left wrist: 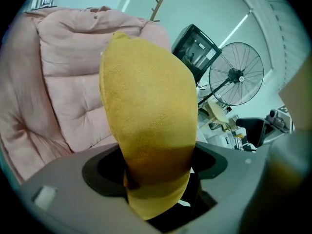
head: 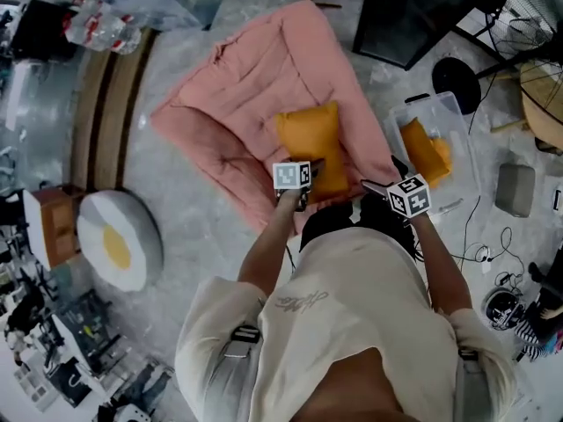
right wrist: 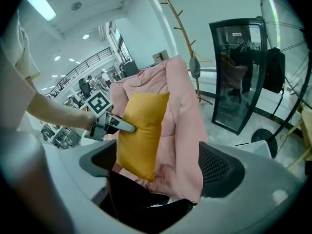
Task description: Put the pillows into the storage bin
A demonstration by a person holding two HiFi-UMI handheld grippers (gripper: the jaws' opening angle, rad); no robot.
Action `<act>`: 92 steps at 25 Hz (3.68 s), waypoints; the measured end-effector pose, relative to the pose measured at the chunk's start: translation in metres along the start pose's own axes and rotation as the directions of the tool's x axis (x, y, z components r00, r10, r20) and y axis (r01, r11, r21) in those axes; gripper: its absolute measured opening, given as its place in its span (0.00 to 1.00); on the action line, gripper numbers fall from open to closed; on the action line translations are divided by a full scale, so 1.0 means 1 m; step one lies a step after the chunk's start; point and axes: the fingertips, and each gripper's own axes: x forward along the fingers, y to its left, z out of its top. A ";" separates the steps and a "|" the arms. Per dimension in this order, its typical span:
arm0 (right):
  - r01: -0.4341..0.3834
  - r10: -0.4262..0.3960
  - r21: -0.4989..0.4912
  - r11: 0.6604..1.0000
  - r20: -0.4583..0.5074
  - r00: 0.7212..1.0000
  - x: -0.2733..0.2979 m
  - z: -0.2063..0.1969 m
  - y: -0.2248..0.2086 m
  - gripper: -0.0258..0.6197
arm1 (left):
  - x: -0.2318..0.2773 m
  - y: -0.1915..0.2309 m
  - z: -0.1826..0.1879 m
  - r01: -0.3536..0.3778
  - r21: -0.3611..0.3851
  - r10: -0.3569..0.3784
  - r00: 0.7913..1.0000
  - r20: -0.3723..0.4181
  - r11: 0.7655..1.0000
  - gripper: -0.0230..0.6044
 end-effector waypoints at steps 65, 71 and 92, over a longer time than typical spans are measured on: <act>0.216 -0.457 0.679 0.701 0.196 0.868 -0.287 -0.250 -0.303 0.71 | 0.289 -0.489 0.057 0.256 0.260 -0.173 0.938 -0.301 0.931 0.23; 0.202 -0.397 0.589 0.783 0.222 0.891 -0.281 -0.230 -0.312 0.71 | 0.268 -0.489 0.061 0.269 0.244 -0.209 0.947 -0.244 0.932 0.22; 0.005 -0.040 0.115 0.993 0.305 0.952 -0.217 -0.093 -0.241 0.04 | 0.080 -0.370 0.087 0.086 0.224 -0.135 0.967 0.215 0.971 0.06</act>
